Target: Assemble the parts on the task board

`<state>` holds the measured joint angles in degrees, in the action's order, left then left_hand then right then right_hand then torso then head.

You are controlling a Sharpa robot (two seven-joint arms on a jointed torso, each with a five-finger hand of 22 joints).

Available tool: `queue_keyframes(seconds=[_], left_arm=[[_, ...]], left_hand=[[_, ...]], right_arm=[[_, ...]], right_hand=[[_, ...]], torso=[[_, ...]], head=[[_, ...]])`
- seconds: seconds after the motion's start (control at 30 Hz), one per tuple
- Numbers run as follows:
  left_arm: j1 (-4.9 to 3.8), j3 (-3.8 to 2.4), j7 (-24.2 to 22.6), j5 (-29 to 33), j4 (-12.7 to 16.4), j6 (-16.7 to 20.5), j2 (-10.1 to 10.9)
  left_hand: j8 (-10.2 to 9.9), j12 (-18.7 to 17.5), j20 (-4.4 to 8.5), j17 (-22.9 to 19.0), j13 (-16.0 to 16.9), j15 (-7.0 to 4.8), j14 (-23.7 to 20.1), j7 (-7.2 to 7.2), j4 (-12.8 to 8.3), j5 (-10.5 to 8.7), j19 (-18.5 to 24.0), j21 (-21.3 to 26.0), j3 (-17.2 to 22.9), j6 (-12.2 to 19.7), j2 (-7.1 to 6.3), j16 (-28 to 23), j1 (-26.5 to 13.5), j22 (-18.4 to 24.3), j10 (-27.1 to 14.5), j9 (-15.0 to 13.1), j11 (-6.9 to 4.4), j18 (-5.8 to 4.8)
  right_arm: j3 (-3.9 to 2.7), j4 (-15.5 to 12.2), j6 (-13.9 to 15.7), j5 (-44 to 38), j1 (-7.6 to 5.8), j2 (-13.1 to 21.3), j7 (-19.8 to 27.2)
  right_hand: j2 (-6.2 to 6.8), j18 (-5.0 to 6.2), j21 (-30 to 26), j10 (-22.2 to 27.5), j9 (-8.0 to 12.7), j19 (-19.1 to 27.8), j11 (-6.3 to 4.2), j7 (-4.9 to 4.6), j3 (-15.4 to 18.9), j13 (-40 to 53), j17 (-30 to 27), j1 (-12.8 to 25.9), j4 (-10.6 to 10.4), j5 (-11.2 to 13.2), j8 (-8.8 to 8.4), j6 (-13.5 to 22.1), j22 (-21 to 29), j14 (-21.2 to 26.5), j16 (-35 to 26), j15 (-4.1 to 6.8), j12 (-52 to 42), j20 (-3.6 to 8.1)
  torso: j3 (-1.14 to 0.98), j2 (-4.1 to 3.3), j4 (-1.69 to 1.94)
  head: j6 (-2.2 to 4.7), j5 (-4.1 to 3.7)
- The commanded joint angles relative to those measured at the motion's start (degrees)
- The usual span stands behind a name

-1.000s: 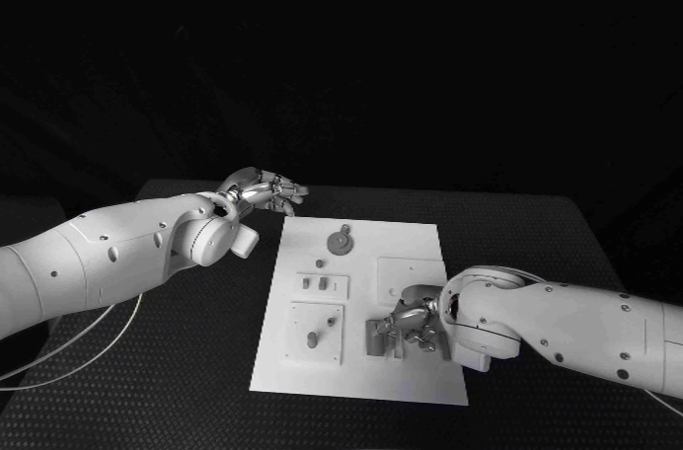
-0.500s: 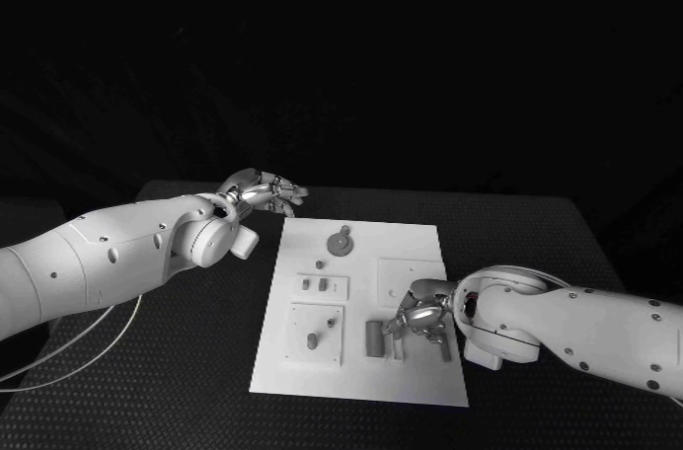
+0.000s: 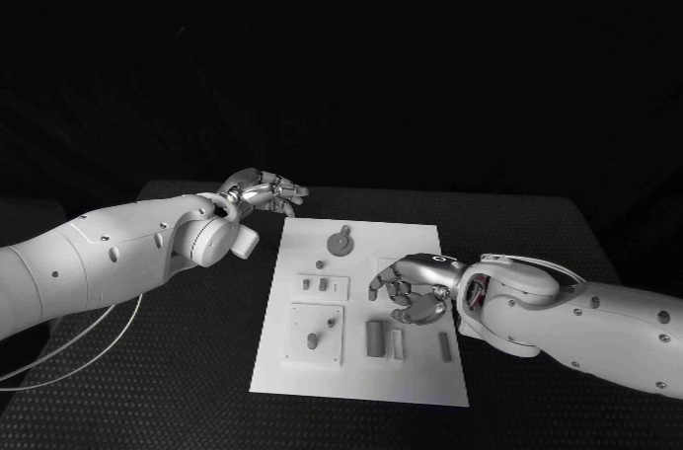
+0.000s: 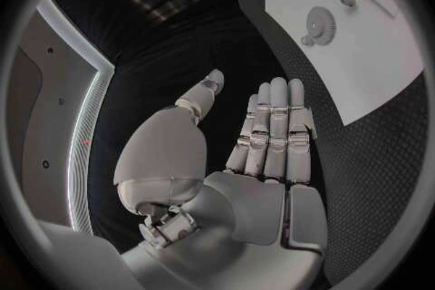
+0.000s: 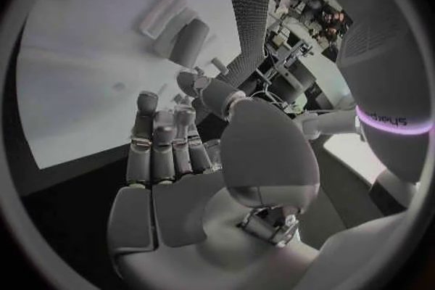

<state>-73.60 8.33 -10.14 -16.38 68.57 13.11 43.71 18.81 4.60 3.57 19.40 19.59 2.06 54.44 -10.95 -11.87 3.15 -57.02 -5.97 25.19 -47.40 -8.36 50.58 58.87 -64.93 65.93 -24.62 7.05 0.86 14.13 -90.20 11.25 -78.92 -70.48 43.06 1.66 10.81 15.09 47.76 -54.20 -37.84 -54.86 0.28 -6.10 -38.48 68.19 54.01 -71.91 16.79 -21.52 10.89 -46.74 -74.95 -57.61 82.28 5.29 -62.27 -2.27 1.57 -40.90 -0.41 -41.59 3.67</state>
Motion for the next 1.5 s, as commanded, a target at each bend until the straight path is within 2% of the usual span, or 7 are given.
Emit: queue_keyframes(seconds=[0.03,0.2,0.3,0.63,1.1,1.4,1.5], left_arm=[[-0.08,-0.03,-0.53,0.27,0.00,-0.78,-0.05],[-0.07,-0.03,-0.54,0.27,-0.25,-1.11,-0.21],[-0.07,-0.03,-0.57,0.27,-0.30,-1.07,-0.19],[-0.06,-0.03,-0.53,0.28,-0.45,-1.14,-0.36],[-0.06,-0.02,-0.42,0.28,-0.49,-1.20,-0.22],[-0.05,-0.01,-0.42,0.28,-0.52,-1.27,-0.22],[-0.05,-0.01,-0.39,0.28,-0.54,-1.28,-0.20]], left_hand=[[0.06,-0.19,-0.20,0.06,0.06,0.24,-0.09,-0.01,0.28,-0.20,-0.08,0.29,0.01,0.49,0.02,-0.26,-0.51,-0.08,-0.45,0.08,0.01,0.09],[0.06,-0.19,-0.21,0.07,0.06,0.24,-0.10,-0.01,0.30,-0.20,-0.07,0.30,0.00,0.50,0.03,-0.28,-0.53,-0.09,-0.46,0.08,0.02,0.08],[0.06,-0.19,-0.21,0.08,0.06,0.25,-0.11,-0.02,0.32,-0.20,-0.06,0.31,-0.01,0.52,0.04,-0.29,-0.56,-0.09,-0.47,0.08,0.02,0.07],[0.05,-0.19,-0.22,0.10,0.06,0.26,-0.14,-0.02,0.35,-0.20,-0.04,0.34,0.00,0.54,0.09,-0.32,-0.57,-0.10,-0.48,0.09,0.03,0.07],[0.06,-0.19,-0.22,0.13,0.07,0.27,-0.15,-0.03,0.36,-0.20,-0.02,0.36,0.02,0.55,0.14,-0.35,-0.55,-0.12,-0.48,0.09,0.03,0.07],[0.07,-0.19,-0.23,0.15,0.07,0.27,-0.15,-0.03,0.36,-0.20,-0.02,0.37,0.01,0.56,0.15,-0.36,-0.55,-0.14,-0.49,0.10,0.03,0.07],[0.07,-0.19,-0.23,0.16,0.07,0.27,-0.15,-0.03,0.36,-0.20,-0.01,0.38,0.00,0.56,0.16,-0.36,-0.56,-0.14,-0.49,0.10,0.03,0.07]], right_arm=[[0.05,0.43,3.14,-12.25,0.01,-0.93,6.34],[0.03,1.00,4.45,-17.69,0.12,-3.06,7.06],[0.03,0.92,4.22,-19.64,0.35,-3.65,7.06],[0.01,1.76,-2.84,-23.65,0.89,-4.89,3.59],[0.01,0.31,-5.32,-25.19,2.24,-4.43,2.61],[0.00,1.82,-5.27,-26.37,3.27,-4.69,2.46],[0.00,2.33,-5.25,-26.62,3.82,-4.83,2.55]], right_hand=[[0.63,-1.89,-1.47,3.37,0.64,2.97,0.36,1.85,-1.13,-0.95,-0.15,-0.39,-0.12,-0.05,-1.44,3.70,-0.87,3.32,-0.97,-0.50,0.86,-1.24],[2.66,-1.68,-2.95,8.85,0.84,5.94,2.81,5.13,-3.28,-2.16,0.37,-2.39,-0.45,0.02,-1.34,7.35,-0.95,9.16,0.14,-3.18,-1.59,-3.13],[3.75,-1.45,-2.79,9.93,1.01,6.24,3.31,5.93,-5.81,-2.85,0.36,-3.82,-1.09,-0.02,-1.15,8.35,-1.08,10.10,1.04,-3.78,-2.89,-3.67],[3.53,-0.32,0.08,11.66,1.25,6.55,3.49,8.06,-9.82,-4.11,0.46,-5.02,-1.70,-0.02,0.54,8.50,-1.27,11.51,5.29,-4.39,-8.89,-4.59],[3.44,-0.09,2.16,12.66,1.50,6.35,3.71,8.21,-10.33,-5.07,0.31,-5.17,-1.93,0.09,1.27,8.98,-1.26,12.26,8.25,-4.76,-12.35,-4.65],[3.65,-0.09,2.58,12.92,1.57,6.41,3.74,8.00,-10.25,-5.44,0.12,-5.07,-1.92,0.10,1.41,9.16,-1.24,12.43,8.78,-4.84,-13.02,-4.60],[3.57,-0.09,2.74,13.03,1.57,6.46,3.76,7.81,-10.19,-5.62,0.02,-5.01,-1.92,0.10,1.56,9.06,-1.23,12.51,8.98,-4.87,-13.28,-4.59]], torso=[[0.00,-0.02,0.02],[-0.08,-0.03,0.15],[-0.09,-0.05,0.15],[0.05,-0.04,0.16],[0.07,0.00,0.07],[-0.01,-0.03,0.16],[0.07,-0.03,0.11]], head=[[-0.14,0.00],[-0.10,-0.09],[-0.21,-0.01],[-0.40,-0.14],[-0.87,0.26],[-0.90,0.35],[-0.99,0.32]])
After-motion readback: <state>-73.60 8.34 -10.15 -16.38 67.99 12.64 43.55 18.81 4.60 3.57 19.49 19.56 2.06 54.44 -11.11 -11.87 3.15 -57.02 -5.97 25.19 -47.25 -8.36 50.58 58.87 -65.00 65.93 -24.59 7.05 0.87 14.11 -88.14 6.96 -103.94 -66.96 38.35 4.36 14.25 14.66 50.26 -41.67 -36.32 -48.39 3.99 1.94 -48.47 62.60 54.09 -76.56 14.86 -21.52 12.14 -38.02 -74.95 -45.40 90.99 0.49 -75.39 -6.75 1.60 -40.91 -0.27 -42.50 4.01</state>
